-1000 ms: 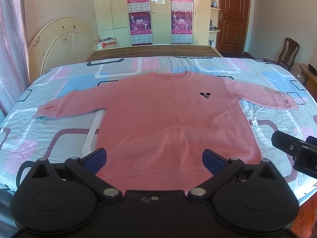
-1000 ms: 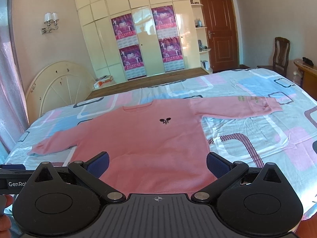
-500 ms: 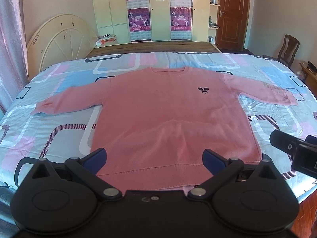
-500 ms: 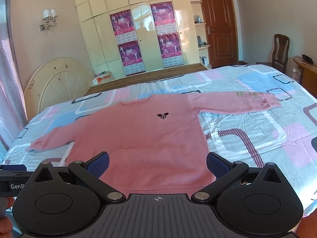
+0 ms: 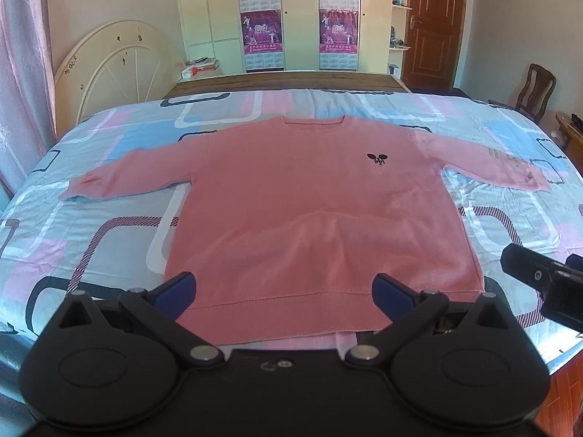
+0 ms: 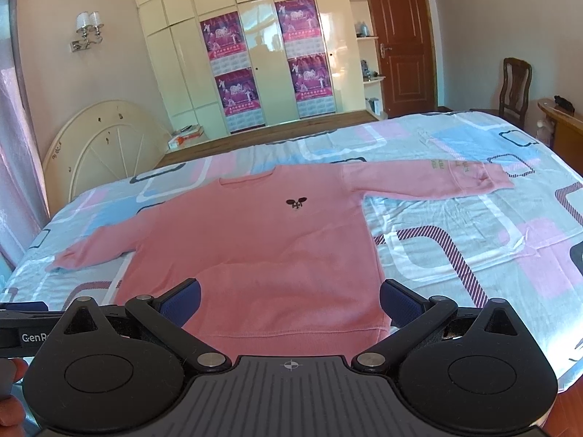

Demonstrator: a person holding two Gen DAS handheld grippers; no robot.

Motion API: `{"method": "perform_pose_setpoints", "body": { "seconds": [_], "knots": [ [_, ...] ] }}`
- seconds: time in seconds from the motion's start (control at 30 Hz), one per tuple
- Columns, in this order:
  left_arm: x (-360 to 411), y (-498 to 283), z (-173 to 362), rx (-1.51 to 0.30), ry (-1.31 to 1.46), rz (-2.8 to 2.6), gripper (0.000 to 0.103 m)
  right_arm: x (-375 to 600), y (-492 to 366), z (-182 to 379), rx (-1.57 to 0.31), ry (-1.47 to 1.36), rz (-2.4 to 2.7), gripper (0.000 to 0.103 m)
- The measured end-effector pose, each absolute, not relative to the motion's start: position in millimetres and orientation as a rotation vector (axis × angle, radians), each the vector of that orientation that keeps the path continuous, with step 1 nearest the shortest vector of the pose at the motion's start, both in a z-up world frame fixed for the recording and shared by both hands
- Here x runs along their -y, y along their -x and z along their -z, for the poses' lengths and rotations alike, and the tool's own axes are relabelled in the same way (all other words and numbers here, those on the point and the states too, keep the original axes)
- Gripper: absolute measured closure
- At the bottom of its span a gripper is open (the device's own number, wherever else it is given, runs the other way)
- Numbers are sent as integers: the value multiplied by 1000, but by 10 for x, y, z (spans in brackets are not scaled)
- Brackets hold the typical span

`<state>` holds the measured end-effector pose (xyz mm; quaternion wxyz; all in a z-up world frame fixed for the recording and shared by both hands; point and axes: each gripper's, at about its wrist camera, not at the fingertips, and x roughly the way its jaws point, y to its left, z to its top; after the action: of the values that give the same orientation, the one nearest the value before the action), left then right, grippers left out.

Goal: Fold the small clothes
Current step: 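Move both grippers over the pink sweater toward its sleeve cuff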

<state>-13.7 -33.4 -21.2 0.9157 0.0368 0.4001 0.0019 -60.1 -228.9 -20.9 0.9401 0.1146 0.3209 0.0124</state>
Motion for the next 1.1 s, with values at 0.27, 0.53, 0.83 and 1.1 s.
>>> {"method": "perform_pose_setpoints", "body": {
  "seconds": [0.27, 0.53, 0.83, 1.1],
  "knots": [
    [332, 97, 242, -836, -73, -15, 0, 2307, 608, 234, -655, -238, -23, 0],
    [261, -163, 309, -857, -74, -5, 0, 2285, 378, 271, -677, -244, 1, 0],
    [175, -865, 373, -856, -104, 53, 0, 2221, -207, 313, -677, -245, 89, 0],
    [172, -1561, 492, -877, -137, 109, 0, 2251, -719, 391, -677, -253, 186, 0]
  ]
}}
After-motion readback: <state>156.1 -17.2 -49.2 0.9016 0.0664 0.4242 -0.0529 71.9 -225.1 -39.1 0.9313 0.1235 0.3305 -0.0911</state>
